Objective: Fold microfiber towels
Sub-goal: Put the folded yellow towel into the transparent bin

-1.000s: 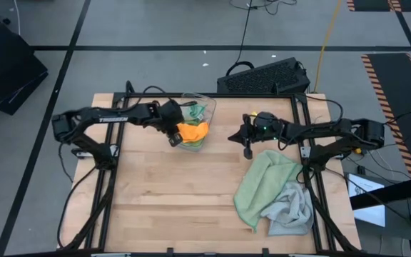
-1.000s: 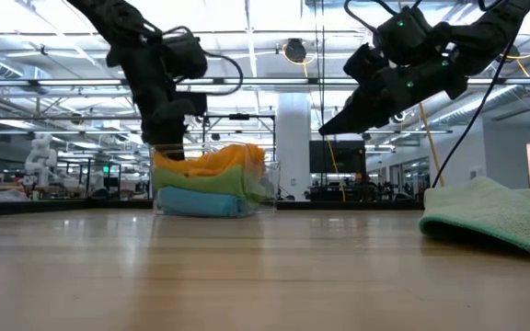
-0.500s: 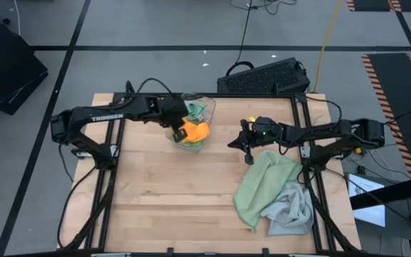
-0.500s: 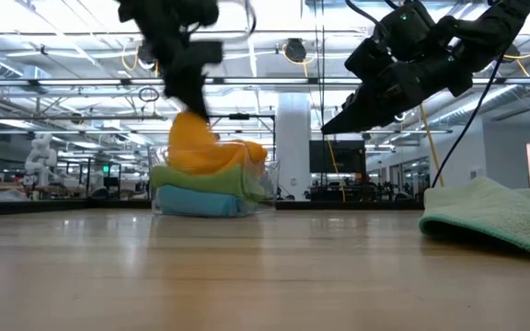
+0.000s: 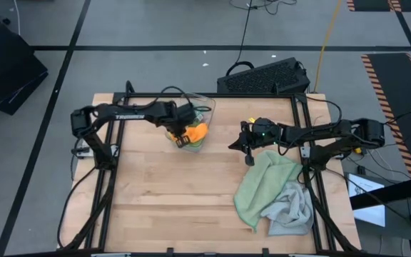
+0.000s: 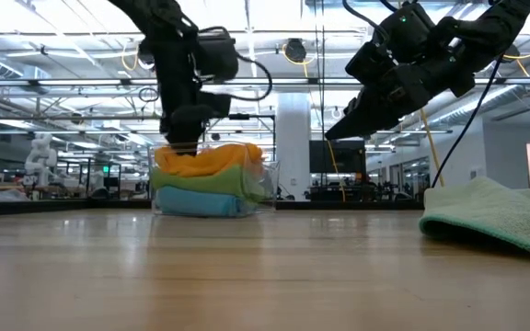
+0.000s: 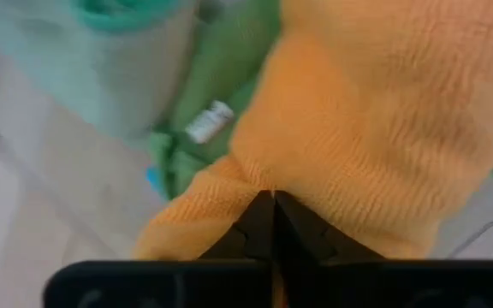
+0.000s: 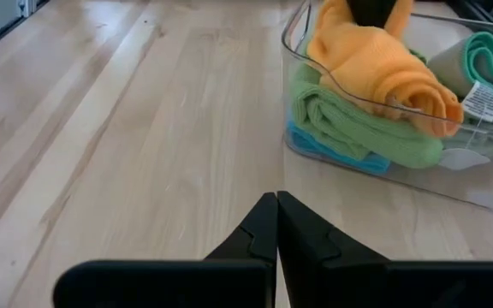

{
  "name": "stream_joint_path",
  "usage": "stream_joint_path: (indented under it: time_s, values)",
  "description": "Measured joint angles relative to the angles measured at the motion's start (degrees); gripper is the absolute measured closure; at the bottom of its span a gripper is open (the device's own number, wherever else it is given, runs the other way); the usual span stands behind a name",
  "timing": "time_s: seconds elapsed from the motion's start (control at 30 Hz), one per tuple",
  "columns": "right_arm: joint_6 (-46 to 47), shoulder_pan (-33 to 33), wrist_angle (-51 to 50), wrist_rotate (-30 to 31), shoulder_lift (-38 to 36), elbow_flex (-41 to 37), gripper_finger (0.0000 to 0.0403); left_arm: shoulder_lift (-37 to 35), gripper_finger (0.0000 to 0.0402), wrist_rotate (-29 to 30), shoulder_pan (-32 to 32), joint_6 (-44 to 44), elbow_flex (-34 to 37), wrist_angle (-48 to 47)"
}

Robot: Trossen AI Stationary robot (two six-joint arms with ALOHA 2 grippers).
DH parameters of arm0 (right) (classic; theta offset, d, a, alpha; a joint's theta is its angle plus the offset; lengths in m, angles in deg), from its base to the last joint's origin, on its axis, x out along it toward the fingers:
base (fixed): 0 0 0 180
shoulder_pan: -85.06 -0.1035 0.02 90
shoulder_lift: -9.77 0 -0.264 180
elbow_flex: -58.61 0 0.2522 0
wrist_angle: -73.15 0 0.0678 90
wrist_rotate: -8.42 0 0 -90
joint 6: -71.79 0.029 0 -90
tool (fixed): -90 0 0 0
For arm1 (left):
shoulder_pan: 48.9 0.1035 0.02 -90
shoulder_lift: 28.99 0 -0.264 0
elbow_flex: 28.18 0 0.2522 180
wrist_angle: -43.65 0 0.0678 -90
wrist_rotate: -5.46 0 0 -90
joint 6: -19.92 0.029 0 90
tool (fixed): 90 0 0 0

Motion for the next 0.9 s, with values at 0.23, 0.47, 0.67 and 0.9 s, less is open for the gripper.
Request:
stream_joint_path:
  time_s: [0.23, 0.47, 0.67, 0.9]
  values:
    - [-0.4, 0.0, -0.3, 0.0, 0.0, 0.0, 0.0403, -1.2, 0.0279, 1.2, 0.0, -0.7, -1.1, 0.1]
    - [-0.4, 0.0, -0.9, 0.0, 0.0, 0.0, 0.0403, -9.6, 0.0192, 5.2, -1.3, -0.8, -4.3, -3.5]
    - [-0.5, 0.0, -1.0, 0.0, 0.0, 0.0, 0.0403, -13.5, 0.0213, 10.4, -2.0, -3.3, -4.5, -7.5]
    - [-0.7, 0.0, -0.7, 0.0, 0.0, 0.0, 0.0403, -9.9, 0.0333, 9.4, -0.5, -3.5, 0.6, -6.2]
